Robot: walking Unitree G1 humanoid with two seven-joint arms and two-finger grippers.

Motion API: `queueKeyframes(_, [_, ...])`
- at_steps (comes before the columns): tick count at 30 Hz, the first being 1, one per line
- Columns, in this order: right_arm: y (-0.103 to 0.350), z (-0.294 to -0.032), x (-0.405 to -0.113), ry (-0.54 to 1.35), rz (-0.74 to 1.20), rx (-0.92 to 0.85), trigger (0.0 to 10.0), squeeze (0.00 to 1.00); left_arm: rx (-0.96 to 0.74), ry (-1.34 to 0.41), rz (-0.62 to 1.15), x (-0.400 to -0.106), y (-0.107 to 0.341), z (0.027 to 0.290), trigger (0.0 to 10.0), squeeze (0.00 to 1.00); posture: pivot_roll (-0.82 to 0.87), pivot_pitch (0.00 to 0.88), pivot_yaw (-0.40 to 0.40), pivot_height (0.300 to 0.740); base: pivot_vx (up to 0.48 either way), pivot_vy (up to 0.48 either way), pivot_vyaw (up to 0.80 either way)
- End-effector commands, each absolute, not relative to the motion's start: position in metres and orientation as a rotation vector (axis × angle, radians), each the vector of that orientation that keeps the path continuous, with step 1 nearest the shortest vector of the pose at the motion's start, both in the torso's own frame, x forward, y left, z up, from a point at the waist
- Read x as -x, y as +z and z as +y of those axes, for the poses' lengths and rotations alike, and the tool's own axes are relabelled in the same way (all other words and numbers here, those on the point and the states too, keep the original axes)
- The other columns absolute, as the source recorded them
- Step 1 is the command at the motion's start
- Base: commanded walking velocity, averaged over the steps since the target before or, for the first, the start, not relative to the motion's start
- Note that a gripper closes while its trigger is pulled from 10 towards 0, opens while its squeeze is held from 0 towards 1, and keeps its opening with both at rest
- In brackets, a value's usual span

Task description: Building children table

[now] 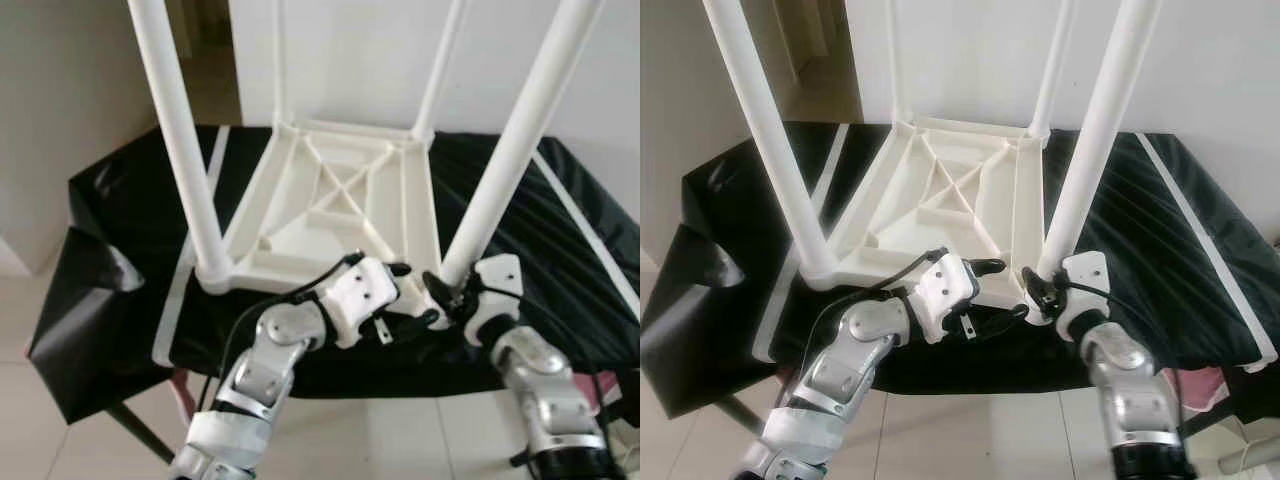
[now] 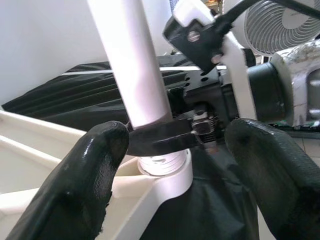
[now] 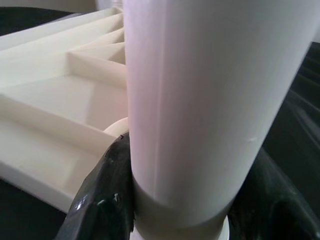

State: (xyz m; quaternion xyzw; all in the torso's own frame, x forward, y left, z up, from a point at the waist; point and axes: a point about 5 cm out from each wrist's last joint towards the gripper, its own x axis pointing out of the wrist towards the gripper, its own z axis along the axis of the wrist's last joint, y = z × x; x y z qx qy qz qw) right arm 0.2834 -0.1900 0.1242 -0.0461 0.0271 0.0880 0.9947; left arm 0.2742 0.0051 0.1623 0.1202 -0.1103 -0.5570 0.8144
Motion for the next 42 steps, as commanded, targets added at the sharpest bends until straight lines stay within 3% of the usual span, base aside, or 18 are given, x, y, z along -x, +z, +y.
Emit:
queueKeyframes(1, [0.098, -0.192, -0.279, 0.079, 0.198, 0.083, 10.0, 0.0, -0.233, -1.137, -0.235, -0.275, 0.162, 0.005, 10.0, 0.0, -0.07, 0.003, -0.023, 0.74, 0.0, 0.0, 0.0])
queueKeyframes(14, [0.091, -0.149, -0.272, -0.167, 0.211, -0.052, 10.0, 0.0, -0.237, -1.114, -0.23, -0.277, 0.162, 0.008, 10.0, 0.0, -0.04, 0.0, -0.04, 0.74, 0.0, 0.0, 0.0])
queueKeyframes(18, [0.092, -0.138, -0.273, -0.157, 0.217, -0.074, 10.0, 0.0, -0.237, -1.102, -0.234, -0.278, 0.163, 0.009, 10.0, 0.0, -0.04, 0.0, -0.043, 0.74, 0.0, 0.0, 0.0])
queueKeyframes(29, [0.098, -0.14, -0.277, -0.143, 0.196, -0.07, 10.0, 0.0, -0.239, -1.104, -0.238, -0.278, 0.164, 0.008, 10.0, 0.0, -0.04, 0.0, -0.044, 0.74, 0.0, 0.0, 0.0])
queueKeyframes(30, [0.102, -0.14, -0.277, -0.115, 0.17, -0.075, 10.0, 1.0, -0.24, -1.105, -0.238, -0.278, 0.164, 0.008, 10.0, 0.0, -0.04, 0.0, -0.045, 0.74, 0.0, 0.0, 0.0])
queueKeyframes(42, [0.108, -0.155, -0.262, 0.058, 0.064, -0.035, 10.0, 1.0, -0.242, -1.109, -0.229, -0.276, 0.16, 0.009, 10.0, 0.0, -0.05, 0.0, -0.049, 0.74, 0.0, 0.0, 0.0])
